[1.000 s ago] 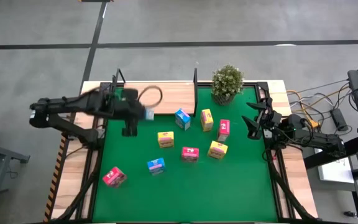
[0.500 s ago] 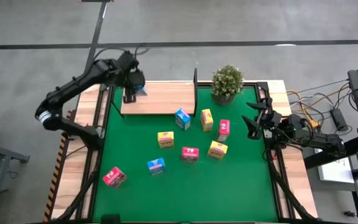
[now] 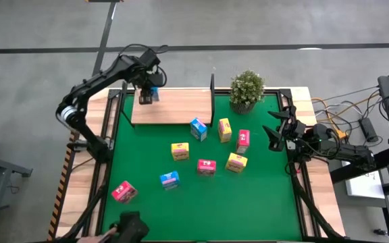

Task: Stack cereal on shelf
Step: Put the left blue cereal box on the shelf

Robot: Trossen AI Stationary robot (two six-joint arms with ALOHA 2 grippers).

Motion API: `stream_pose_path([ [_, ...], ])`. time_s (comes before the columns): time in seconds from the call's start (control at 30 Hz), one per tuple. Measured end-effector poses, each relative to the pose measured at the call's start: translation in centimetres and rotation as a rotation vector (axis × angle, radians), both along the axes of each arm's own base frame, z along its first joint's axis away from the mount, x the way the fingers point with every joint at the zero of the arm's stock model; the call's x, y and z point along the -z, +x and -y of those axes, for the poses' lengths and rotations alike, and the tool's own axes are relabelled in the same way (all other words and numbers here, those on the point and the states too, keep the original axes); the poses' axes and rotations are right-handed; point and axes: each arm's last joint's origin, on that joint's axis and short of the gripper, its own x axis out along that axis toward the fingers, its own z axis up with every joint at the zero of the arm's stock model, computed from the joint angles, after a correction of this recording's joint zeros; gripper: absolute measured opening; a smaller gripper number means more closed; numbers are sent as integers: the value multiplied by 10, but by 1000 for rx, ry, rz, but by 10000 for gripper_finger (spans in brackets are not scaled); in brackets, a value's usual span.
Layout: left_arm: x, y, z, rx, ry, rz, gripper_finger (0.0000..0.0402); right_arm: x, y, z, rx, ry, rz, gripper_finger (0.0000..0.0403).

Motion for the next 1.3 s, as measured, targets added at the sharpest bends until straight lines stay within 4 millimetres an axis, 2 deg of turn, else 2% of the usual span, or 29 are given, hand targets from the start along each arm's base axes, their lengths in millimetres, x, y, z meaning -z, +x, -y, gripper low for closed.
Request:
stream_pose_path([
  [0.23,20,-4,-25,-27,-45,-56,139,0,0,0,0,0,0,274],
  [0.43,21,-17,-37,-76,-35,-47,139,0,0,1,18,9,2,274],
  [0.83,20,-22,-40,-32,-25,-61,141,0,-1,3,92,44,15,274],
  [1.13,20,-22,-39,-26,-28,-67,181,0,-1,3,92,45,17,274],
  [1.3,20,-22,-39,-25,-28,-68,186,0,-1,3,92,44,17,274],
])
